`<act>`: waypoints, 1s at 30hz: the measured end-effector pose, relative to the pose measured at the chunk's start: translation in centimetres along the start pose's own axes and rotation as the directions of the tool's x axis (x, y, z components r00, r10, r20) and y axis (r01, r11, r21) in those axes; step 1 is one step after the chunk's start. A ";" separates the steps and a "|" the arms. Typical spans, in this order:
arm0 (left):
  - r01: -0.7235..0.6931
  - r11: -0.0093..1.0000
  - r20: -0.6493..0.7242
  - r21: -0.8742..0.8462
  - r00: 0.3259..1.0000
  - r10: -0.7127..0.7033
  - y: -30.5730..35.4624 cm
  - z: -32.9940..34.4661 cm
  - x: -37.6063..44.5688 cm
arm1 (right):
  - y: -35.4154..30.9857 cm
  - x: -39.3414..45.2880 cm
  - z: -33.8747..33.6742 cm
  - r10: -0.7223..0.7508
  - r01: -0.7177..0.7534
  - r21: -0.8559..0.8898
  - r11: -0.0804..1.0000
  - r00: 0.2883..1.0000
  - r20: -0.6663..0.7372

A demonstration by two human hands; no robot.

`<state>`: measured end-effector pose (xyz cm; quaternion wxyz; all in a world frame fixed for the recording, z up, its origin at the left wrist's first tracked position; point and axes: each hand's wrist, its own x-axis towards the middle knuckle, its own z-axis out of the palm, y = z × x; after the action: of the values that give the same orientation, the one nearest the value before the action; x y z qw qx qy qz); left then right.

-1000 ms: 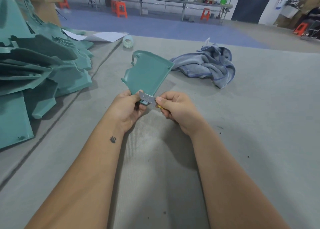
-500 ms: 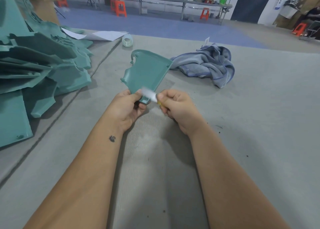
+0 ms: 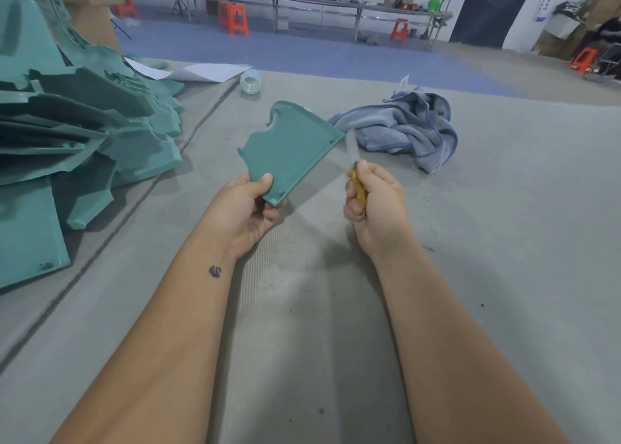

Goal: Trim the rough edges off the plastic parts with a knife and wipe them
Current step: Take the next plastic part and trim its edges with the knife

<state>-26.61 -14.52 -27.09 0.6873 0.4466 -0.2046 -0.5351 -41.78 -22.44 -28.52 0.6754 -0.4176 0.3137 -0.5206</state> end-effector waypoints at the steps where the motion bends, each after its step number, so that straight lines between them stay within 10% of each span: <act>1: -0.006 1.000 -0.010 -0.015 1.000 0.006 0.0 0.0 0.1 | 0.1 -0.2 0.2 0.008 -0.002 -0.085 0.996 0.998 0.065; 5: -0.022 1.000 -0.011 0.006 1.000 0.022 -0.1 0.2 0.1 | 0.7 -1.3 1.1 0.075 0.070 -0.412 0.909 0.942 0.327; 13: 0.012 1.000 0.032 0.022 0.999 -0.013 -0.1 0.0 0.3 | 0.9 -1.2 1.3 0.052 0.113 -0.436 0.893 0.936 0.348; 23: 0.026 0.999 0.055 0.045 0.998 -0.028 0.1 -0.4 -0.1 | 0.2 0.4 -0.1 0.012 -0.012 0.065 0.998 1.000 -0.011; 30: 0.003 1.000 0.015 0.014 1.000 -0.003 0.0 -0.1 0.4 | 0.7 -1.2 0.9 0.084 0.165 -0.509 0.845 0.898 0.431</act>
<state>-26.36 -14.79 -27.19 0.6817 0.4478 -0.2128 -0.5380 -41.00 -20.96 -28.77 0.5740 -0.7011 0.2767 -0.3199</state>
